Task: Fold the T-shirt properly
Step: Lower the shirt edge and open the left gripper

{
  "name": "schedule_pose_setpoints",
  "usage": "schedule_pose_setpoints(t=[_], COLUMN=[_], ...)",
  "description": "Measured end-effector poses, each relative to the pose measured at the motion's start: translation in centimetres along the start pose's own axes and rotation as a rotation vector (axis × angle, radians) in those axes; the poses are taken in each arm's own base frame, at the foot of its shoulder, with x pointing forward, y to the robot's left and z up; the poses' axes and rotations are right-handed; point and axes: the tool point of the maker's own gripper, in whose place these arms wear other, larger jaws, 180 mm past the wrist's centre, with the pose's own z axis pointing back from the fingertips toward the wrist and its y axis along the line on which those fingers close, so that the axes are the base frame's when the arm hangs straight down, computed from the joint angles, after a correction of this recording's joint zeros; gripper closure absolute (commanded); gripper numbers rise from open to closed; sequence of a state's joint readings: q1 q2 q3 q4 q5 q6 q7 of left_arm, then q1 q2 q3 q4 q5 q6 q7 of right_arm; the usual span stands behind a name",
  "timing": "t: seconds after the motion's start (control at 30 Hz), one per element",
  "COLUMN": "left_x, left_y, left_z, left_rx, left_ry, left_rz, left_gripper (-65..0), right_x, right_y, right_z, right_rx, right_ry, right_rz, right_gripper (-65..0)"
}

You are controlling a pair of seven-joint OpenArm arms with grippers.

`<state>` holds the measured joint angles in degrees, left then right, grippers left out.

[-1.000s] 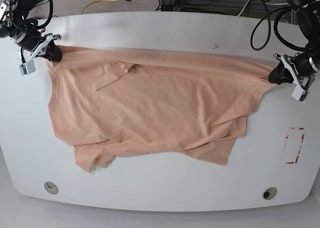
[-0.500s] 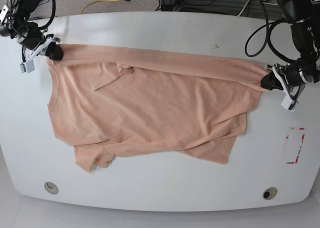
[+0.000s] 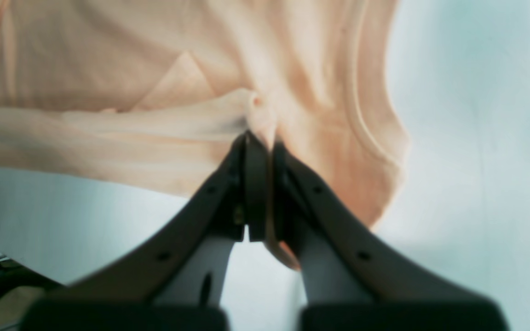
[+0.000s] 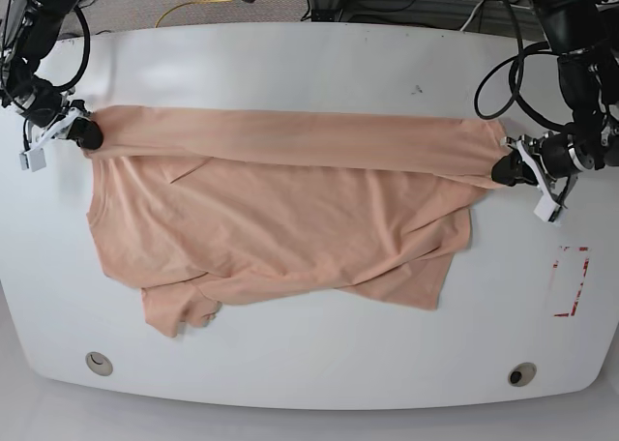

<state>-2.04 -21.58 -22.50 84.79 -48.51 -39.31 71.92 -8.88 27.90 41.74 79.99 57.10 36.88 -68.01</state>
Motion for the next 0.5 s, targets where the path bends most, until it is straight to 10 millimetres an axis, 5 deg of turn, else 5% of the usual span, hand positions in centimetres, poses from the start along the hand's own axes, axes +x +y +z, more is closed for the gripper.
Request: schedule_pose_setpoints(t=[0.13, 0.33, 0.5], left_x=[-0.2, 0.2, 0.2], left_y=[-0.4, 0.0, 0.5], left_z=[-0.5, -1.5, -1.9], left_rx=[-0.016, -0.031, -0.036], left_ry=[0.006, 0.015, 0.014], left_rz=[0.002, 0.027, 0.056], left_gripper=[0.0, 0.0, 0.0], right_x=[0.0, 1.7, 2.4], right_y=[-0.6, 1.5, 0.2], right_z=[-0.5, -2.6, -2.9], right_rx=[0.002, 0.063, -0.028], right_ry=[0.010, -0.001, 0.023], right_rz=[-0.029, 0.013, 0.059], right_gripper=[-0.2, 0.0, 0.0])
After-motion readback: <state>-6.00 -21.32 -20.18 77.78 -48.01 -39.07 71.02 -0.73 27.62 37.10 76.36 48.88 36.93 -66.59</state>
